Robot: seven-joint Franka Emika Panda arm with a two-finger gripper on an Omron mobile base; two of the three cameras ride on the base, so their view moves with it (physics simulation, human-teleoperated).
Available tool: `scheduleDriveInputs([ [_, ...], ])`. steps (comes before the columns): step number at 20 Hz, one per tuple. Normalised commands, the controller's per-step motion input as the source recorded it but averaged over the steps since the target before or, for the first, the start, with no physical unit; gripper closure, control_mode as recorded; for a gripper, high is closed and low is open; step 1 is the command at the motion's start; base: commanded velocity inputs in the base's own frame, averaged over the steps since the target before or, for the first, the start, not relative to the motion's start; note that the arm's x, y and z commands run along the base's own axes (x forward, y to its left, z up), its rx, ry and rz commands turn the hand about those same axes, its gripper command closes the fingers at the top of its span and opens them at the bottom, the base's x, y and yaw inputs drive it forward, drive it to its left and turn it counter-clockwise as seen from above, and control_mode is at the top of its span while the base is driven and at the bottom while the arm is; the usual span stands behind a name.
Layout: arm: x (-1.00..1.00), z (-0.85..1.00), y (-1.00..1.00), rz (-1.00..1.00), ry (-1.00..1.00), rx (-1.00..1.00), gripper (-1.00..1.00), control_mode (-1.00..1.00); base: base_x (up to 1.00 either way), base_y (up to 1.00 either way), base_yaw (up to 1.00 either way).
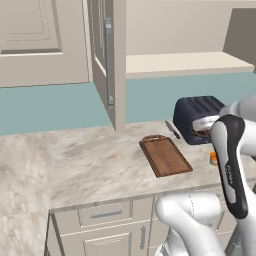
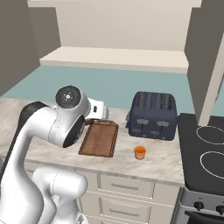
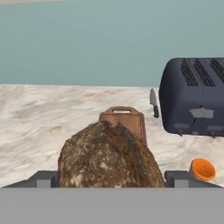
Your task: Pick the bread, place it on the cutting board, pick the jam, place it on the counter, and close the cabinet.
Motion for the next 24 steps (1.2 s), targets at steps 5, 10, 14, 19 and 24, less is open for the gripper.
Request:
scheduleDriveInputs([
  [5,0.00,-0.26,0.00,0.00,0.03,0.00,1.00,-1.00,0.00,0.00,0.00],
  [10,0.00,-0.19,0.00,0.00,0.09,0.00,1.00,-1.00,0.00,0.00,0.00],
  [14,0.08,0.00,0.00,-0.01,0.14,0.00,1.00,-1.00,0.00,0.00,0.00],
  [19,0.23,-0.06,0.00,-0.01,0.10,0.00,1.00,-1.00,0.00,0.00,0.00],
  [24,0.29,-0.25,-0.01,0.00,0.03,0.00,1.00,-1.00,0.00,0.00,0.00],
])
